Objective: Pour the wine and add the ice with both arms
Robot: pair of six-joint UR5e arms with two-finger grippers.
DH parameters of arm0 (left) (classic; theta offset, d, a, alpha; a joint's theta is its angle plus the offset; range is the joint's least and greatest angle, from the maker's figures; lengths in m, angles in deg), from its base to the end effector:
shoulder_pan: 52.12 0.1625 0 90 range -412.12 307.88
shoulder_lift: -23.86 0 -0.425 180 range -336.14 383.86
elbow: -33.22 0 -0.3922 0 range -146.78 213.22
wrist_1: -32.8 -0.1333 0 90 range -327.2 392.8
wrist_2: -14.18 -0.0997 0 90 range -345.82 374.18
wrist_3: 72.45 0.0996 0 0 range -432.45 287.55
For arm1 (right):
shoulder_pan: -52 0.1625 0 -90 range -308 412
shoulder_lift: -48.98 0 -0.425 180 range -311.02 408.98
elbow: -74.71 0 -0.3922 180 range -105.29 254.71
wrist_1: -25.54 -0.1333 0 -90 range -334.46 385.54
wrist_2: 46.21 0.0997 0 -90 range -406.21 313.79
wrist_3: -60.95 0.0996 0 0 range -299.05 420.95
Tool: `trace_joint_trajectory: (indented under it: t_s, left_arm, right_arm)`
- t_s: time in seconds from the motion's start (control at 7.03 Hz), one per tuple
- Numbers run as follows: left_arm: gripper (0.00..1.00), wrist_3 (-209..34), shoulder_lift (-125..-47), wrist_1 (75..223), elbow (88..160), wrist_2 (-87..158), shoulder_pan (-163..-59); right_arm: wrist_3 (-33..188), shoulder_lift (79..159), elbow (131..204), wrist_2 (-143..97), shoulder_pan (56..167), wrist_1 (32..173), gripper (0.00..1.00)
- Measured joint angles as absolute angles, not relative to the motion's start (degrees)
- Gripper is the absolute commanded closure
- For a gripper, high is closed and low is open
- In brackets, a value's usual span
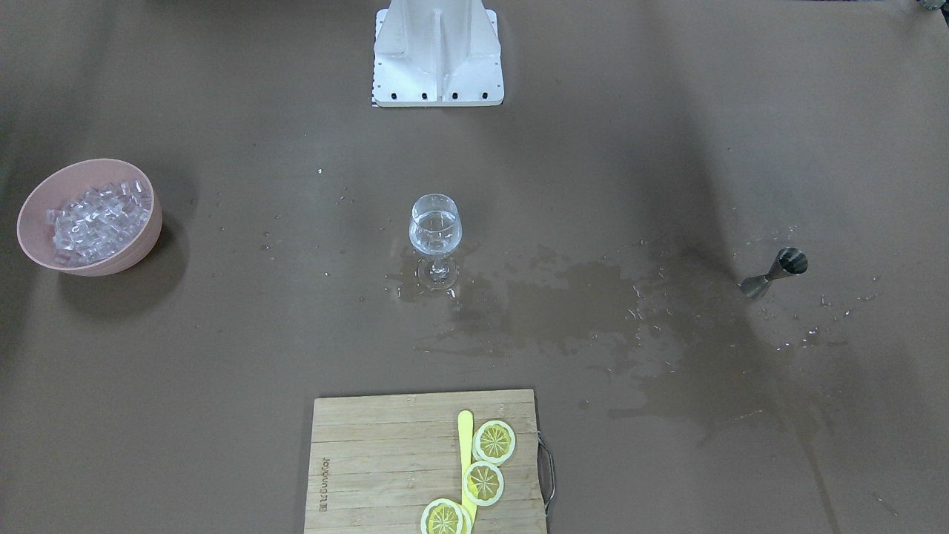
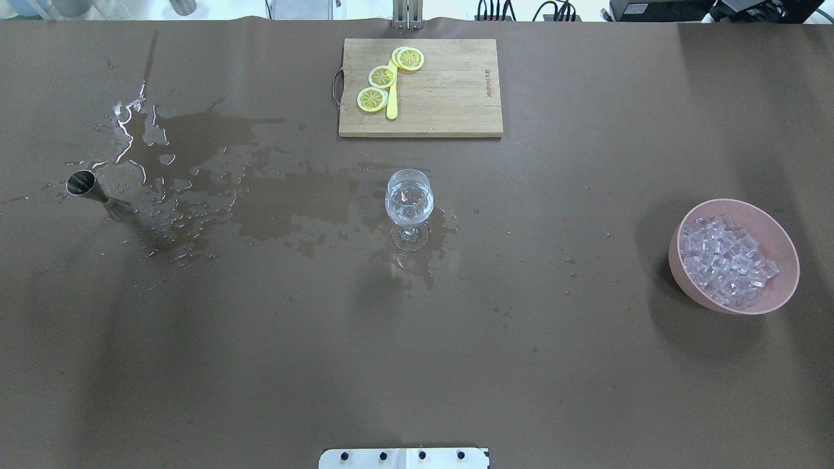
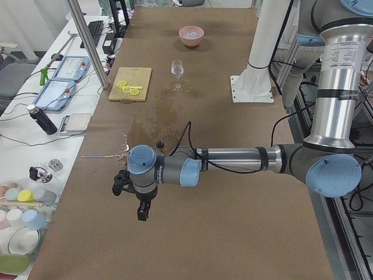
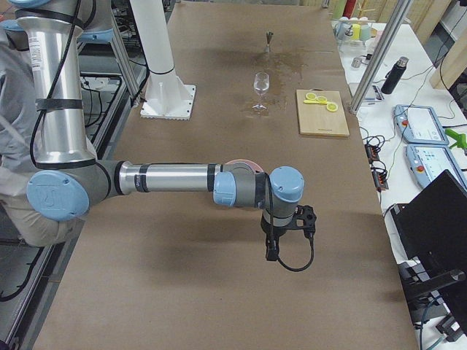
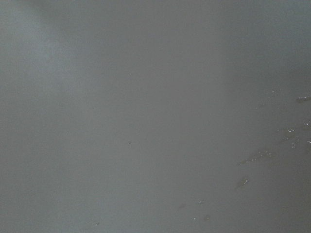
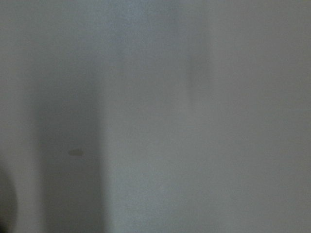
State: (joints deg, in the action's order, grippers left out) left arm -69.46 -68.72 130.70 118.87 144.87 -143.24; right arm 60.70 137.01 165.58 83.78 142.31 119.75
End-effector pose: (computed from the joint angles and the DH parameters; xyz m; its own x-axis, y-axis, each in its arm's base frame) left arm -0.0785 -0.5169 0.6636 0.7594 0.1066 -0.6418 -0.0202 0.9899 0.1405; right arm 0.0720 -0.5038 0.6465 0.7661 0.0151 0.6426 -0.0021 0.9998 -0.0211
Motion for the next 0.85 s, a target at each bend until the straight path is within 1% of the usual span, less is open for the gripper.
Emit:
trace_joint_trajectory:
  t_s: [0.43,0.85]
  left_arm:
    - [0.01,-69.1,-64.9,133.3,121.3,145.2,-142.8]
    - [0.01,-69.4,-63.2,134.5,123.1,145.6,-142.7]
  right_arm:
    - [60.7,137.8,165.8,84.1,141.9,119.8,0.00]
    - [60.9,138.2,165.9,84.7,141.8,119.5,0.00]
